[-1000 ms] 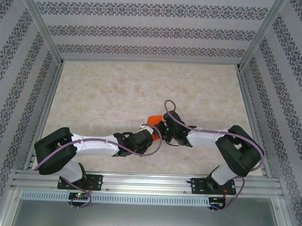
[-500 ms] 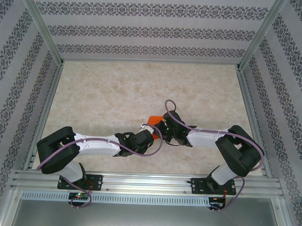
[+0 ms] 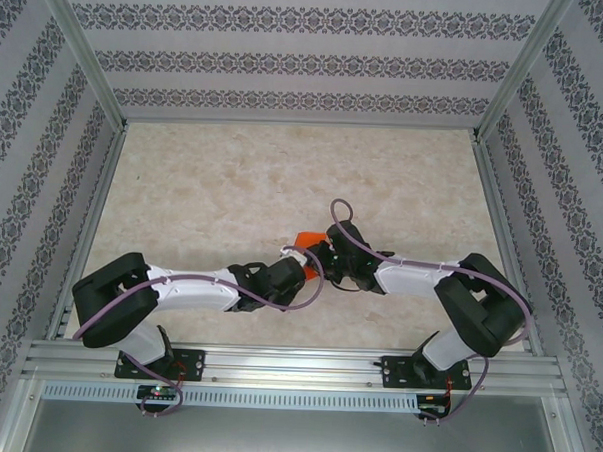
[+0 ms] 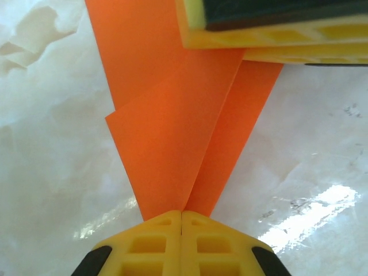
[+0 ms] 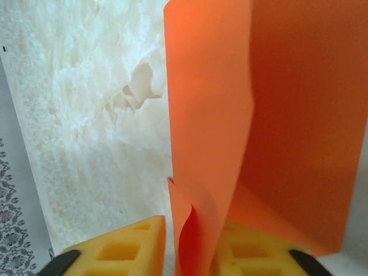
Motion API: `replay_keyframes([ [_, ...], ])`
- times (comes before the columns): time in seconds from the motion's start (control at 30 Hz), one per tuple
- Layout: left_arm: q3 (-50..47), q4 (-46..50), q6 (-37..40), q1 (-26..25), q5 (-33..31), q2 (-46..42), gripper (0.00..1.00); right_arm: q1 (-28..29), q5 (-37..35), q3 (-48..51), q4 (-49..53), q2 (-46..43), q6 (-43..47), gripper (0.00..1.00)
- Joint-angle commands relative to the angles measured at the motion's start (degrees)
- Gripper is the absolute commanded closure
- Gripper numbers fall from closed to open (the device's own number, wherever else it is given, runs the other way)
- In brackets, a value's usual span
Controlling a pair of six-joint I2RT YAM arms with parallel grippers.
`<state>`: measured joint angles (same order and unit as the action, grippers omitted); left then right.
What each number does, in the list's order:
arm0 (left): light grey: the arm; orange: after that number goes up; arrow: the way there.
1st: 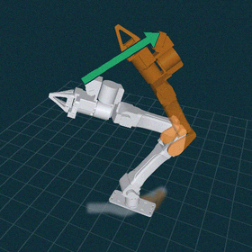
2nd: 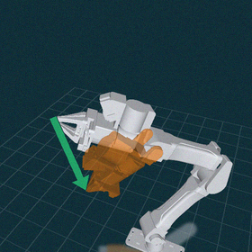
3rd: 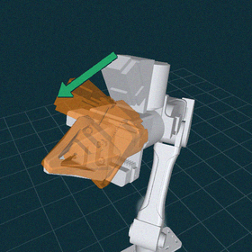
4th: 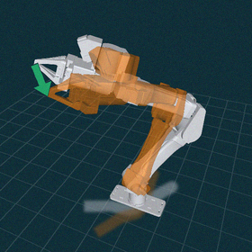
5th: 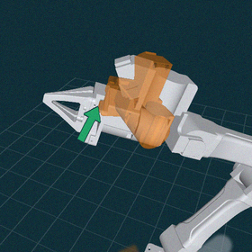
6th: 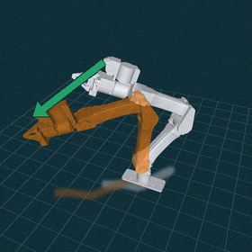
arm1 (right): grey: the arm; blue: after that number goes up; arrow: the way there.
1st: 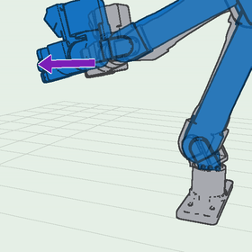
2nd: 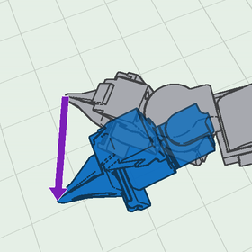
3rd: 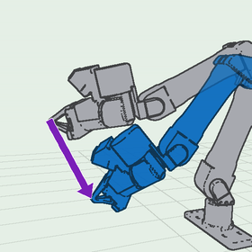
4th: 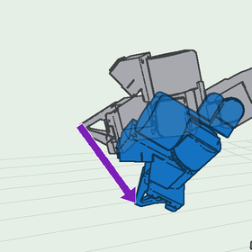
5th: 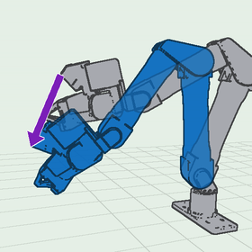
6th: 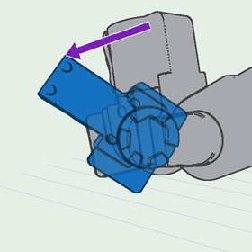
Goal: Fold a paper plane with a square sheet of paper (pick it up from the middle)
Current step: Fourth fold the wing at the center of the table.
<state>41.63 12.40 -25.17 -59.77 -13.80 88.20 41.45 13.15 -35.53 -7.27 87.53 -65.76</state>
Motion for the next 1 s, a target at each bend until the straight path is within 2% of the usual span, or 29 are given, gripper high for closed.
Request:
replay_keyframes([
  [0.0, -1.8, -5.6, -1.6, 3.6, 9.5, -2.5, 1.00, -0.8, -2.5, 0.3, 2.4, -3.9, 2.1, 0.69],
  [0.23, -4.1, -10.8, -2.8, 11.0, 25.4, -2.3, 1.00, -1.5, -4.9, 2.9, 5.1, -11.3, 4.0, 0.58],
  [0.5, -8.4, -18.6, -7.1, 18.2, 37.1, -0.5, 1.00, -1.5, -2.9, 3.3, 3.8, -13.4, 6.6, 0.57],
  [0.6, -8.9, -20.3, -8.2, 19.8, 39.6, 0.3, 1.00, -0.9, -0.8, 2.1, 2.0, -10.4, 6.8, 0.59],
  [0.87, -10.4, -23.9, -10.6, 23.5, 44.7, 2.0, 1.00, 1.4, 1.3, -3.7, -2.5, 0.5, 6.4, 0.77],
  [0.97, -10.5, -24.1, -10.8, 24.6, 46.1, 1.9, 1.00, 1.5, 2.1, -4.9, -5.3, 3.9, 5.7, 0.79],
])
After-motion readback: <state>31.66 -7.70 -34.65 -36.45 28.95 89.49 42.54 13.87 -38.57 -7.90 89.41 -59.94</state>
